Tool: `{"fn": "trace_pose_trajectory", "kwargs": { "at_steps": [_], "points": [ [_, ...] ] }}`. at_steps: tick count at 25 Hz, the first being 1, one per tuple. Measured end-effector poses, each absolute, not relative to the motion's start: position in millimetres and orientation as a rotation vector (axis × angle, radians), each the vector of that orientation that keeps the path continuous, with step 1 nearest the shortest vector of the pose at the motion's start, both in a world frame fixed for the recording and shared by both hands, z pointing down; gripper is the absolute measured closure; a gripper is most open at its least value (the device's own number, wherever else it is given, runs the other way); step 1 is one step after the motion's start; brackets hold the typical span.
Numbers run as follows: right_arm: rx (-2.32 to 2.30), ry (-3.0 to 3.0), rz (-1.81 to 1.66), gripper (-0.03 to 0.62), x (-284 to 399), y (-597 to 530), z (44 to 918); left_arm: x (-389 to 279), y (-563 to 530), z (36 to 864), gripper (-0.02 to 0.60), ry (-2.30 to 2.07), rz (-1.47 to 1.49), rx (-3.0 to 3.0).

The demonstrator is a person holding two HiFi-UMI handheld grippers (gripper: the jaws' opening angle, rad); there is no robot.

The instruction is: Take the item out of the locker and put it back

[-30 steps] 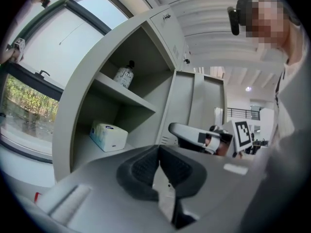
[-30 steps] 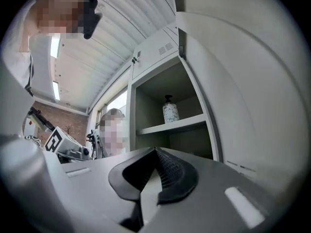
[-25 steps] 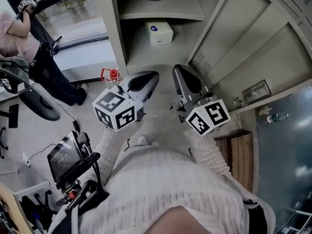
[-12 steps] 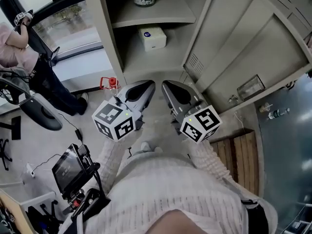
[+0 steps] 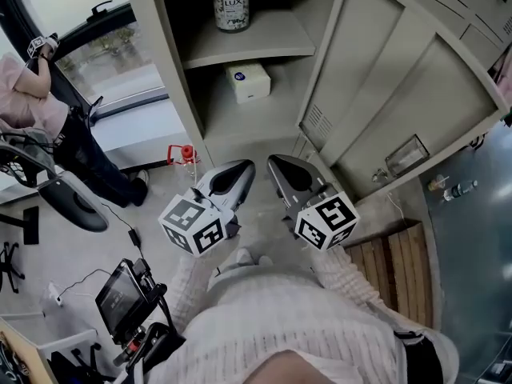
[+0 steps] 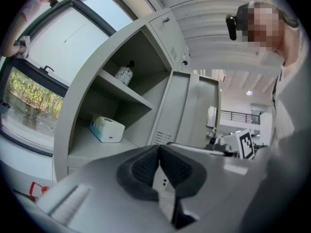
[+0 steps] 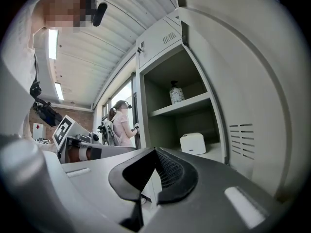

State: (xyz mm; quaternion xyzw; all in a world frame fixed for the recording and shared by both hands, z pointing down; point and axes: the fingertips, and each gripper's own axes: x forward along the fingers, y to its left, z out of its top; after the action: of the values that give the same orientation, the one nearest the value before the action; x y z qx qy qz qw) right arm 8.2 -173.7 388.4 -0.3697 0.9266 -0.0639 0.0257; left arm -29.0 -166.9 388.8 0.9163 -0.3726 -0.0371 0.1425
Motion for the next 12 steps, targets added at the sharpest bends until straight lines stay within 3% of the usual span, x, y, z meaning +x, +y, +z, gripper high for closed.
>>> {"fn": "trace_pose_trajectory", "kwargs": {
  "at_steps": [12],
  "points": [
    [-1.158, 2.908, -0.183, 0.595, 7, -172, 398, -13, -152, 391, 0.574, -0.942, -0.09, 2.715]
  ]
}}
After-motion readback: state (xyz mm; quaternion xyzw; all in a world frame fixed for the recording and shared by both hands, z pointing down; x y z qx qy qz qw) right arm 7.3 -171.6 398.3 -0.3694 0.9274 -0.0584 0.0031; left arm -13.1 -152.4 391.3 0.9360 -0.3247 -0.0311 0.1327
